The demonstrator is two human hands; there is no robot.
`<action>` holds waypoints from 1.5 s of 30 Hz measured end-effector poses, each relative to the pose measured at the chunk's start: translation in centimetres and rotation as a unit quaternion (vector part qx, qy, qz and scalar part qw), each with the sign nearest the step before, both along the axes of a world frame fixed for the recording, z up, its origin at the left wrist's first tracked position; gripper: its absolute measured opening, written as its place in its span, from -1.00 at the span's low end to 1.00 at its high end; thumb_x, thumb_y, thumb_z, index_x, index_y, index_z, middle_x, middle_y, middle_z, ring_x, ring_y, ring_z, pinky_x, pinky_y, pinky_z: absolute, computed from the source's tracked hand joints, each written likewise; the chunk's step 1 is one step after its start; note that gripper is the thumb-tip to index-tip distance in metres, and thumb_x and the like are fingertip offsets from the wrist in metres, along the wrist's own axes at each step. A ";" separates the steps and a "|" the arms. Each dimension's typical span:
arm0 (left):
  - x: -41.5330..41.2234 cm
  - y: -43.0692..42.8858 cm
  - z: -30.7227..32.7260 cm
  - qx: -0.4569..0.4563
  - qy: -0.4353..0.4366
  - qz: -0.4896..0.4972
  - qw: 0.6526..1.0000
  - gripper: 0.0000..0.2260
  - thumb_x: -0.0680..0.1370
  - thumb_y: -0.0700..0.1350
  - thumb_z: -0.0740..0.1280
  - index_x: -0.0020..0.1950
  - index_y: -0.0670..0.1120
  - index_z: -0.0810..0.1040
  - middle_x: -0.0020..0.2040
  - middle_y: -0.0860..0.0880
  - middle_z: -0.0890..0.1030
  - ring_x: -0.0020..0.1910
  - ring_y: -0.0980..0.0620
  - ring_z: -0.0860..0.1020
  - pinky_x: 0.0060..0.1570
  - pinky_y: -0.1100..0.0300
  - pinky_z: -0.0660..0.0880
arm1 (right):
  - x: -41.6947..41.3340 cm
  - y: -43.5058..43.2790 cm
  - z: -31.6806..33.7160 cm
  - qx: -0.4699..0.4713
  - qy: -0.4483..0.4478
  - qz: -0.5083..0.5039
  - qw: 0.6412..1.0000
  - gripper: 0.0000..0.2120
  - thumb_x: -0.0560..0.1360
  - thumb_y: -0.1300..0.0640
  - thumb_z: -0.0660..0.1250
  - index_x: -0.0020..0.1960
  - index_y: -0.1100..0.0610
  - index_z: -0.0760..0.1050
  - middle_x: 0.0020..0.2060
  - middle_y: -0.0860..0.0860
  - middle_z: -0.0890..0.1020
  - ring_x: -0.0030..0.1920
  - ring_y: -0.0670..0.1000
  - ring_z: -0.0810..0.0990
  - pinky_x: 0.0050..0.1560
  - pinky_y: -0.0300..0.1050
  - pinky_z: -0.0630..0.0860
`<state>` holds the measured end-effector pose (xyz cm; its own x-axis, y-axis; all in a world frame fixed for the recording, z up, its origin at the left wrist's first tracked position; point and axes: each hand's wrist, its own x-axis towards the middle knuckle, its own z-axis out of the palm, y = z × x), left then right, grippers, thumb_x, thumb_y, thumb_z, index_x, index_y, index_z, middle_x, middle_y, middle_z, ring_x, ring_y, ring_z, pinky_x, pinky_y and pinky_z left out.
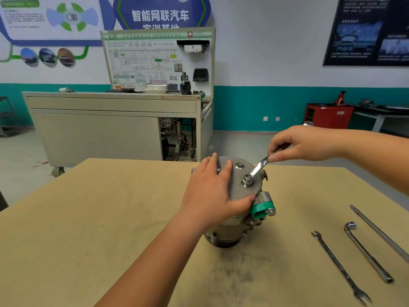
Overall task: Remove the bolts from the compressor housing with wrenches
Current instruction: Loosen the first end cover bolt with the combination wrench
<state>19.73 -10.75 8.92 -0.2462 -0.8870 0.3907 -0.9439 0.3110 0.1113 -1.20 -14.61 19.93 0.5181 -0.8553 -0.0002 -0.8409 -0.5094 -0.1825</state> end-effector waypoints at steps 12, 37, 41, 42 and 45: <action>-0.2 -0.2 -0.2 -0.012 0.009 0.001 1.000 -0.09 0.30 0.45 -0.03 0.56 -0.01 0.11 0.57 -0.16 0.06 0.52 -0.10 0.04 0.47 0.06 0.02 | 1.1 7.1 -1.9 0.304 -0.419 -0.099 0.850 -0.78 0.49 0.14 0.21 0.02 0.28 0.43 -0.26 0.22 0.69 -0.39 0.08 0.67 -0.37 -0.13 0.63; -0.4 0.0 0.0 -0.018 0.013 0.003 1.000 0.01 0.21 0.50 -0.17 0.56 0.01 0.10 0.57 -0.14 0.05 0.53 -0.08 0.01 0.46 0.08 0.03 | 2.4 6.9 -3.8 0.409 -0.283 -0.072 0.865 -0.75 0.62 0.07 0.06 0.03 0.27 0.35 -0.42 0.12 0.64 -0.54 -0.02 0.59 -0.48 -0.23 0.53; -0.2 0.0 -0.1 -0.014 0.013 0.005 1.000 -0.04 0.25 0.50 -0.09 0.56 0.01 0.11 0.57 -0.14 0.06 0.53 -0.08 0.03 0.46 0.09 0.04 | 1.1 4.9 -1.2 0.371 -0.083 -0.073 0.922 -0.80 0.61 0.05 0.10 0.02 0.17 0.39 -0.42 0.06 0.63 -0.46 0.00 0.61 -0.37 -0.20 0.56; -0.2 0.0 -0.1 -0.013 0.012 0.005 1.000 -0.06 0.28 0.48 -0.05 0.56 0.01 0.10 0.57 -0.14 0.05 0.53 -0.08 0.03 0.46 0.08 0.03 | 0.8 4.2 -0.4 0.361 -0.042 -0.081 0.928 -0.81 0.60 0.04 0.13 -0.02 0.14 0.42 -0.41 0.05 0.63 -0.42 0.02 0.62 -0.33 -0.18 0.57; -0.4 -0.1 -0.1 -0.007 0.002 0.006 1.000 -0.09 0.32 0.47 -0.01 0.56 0.01 0.09 0.57 -0.16 0.04 0.53 -0.10 0.02 0.47 0.06 0.02 | 0.4 2.1 1.4 0.262 0.046 -0.102 0.959 -0.83 0.52 -0.01 0.27 -0.06 0.09 0.50 -0.36 -0.01 0.65 -0.31 -0.05 0.63 -0.15 -0.15 0.56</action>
